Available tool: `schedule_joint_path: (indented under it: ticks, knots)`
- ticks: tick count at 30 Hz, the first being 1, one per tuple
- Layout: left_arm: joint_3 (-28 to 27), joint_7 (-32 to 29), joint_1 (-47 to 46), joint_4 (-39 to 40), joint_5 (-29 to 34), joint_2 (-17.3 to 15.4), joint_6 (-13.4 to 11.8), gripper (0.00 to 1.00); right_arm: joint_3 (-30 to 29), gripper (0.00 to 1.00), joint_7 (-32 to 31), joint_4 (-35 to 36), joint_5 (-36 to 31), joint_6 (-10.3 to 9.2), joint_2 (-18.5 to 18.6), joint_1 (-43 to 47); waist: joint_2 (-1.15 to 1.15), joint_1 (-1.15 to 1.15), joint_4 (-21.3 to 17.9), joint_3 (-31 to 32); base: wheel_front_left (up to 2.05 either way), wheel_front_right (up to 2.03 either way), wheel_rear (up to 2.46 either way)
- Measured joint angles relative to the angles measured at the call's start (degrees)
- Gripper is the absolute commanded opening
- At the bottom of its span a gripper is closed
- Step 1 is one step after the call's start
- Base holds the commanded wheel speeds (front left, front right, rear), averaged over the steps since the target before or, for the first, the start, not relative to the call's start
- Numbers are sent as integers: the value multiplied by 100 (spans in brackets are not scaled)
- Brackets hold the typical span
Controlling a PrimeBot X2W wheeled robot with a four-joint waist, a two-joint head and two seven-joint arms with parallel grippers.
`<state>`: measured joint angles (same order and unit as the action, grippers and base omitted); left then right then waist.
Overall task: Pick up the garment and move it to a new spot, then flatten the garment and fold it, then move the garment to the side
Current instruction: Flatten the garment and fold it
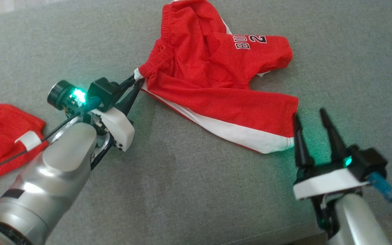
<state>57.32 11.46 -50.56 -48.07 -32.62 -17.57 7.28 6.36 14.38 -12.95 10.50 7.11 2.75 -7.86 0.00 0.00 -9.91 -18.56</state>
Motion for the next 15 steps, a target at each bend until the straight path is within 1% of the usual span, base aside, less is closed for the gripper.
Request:
schedule_joint_path:
  ticks: [5,9,12,15]
  knots:
    - [-108,71,163,-12,-181,45,-30,0,361,100,0,-353,-13,0,0,198,0,0,52,137,0,0,0]
    - [-170,71,331,-65,-344,59,-29,0,445,100,0,-535,-36,0,0,156,0,0,41,246,0,0,0]
    - [-266,44,430,-91,-582,83,-27,0,549,100,0,-719,153,0,0,124,0,0,14,335,0,0,0]
    - [-376,-113,456,-124,-820,87,-22,0,655,100,-1,-936,290,0,1,94,0,0,-15,427,0,0,0]
